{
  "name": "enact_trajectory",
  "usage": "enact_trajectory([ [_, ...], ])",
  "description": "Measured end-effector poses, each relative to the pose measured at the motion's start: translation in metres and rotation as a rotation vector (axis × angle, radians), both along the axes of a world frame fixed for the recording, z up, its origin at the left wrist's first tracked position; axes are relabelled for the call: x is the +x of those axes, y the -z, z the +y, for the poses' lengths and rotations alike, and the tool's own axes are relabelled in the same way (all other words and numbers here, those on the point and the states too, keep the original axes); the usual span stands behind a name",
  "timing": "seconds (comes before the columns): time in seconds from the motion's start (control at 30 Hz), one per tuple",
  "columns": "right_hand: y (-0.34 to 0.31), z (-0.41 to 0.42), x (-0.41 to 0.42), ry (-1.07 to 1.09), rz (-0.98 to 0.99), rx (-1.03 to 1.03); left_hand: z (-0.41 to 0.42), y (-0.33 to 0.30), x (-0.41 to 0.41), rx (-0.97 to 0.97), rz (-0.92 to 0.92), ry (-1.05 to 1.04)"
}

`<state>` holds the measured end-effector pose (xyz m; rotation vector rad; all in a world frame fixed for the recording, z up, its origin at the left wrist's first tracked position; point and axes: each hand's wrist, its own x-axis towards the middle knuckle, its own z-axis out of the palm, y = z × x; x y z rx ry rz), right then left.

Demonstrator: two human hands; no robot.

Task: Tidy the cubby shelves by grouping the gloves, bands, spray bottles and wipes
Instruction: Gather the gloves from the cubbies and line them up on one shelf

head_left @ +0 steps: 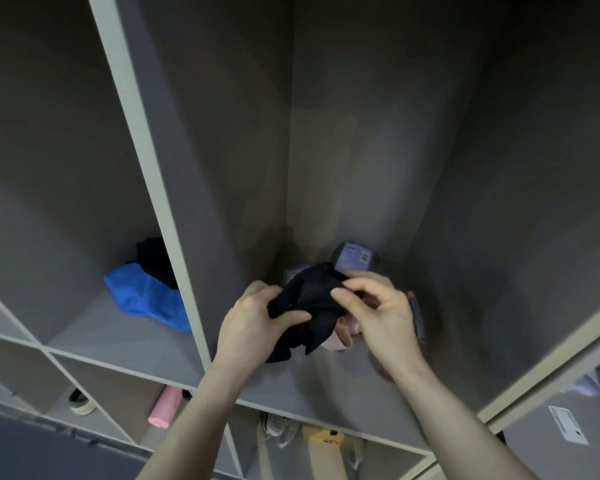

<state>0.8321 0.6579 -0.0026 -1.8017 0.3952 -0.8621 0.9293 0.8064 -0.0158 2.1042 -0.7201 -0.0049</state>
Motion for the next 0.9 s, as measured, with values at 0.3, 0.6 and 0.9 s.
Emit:
enact_trajectory([
  [0.3,-0.012,-0.004,-0.007,-0.215,0.0,0.451,0.001,-0.006,0.006,-0.124,0.177,0.121],
  [0.6,-0.008,-0.015,-0.008,-0.323,0.26,0.533,0.003,-0.01,0.002,-0.109,0.183,0.155],
  [0.9,-0.023,-0.031,-0.014,-0.224,0.153,0.726,0.024,-0.02,0.018,-0.243,0.377,0.039],
])
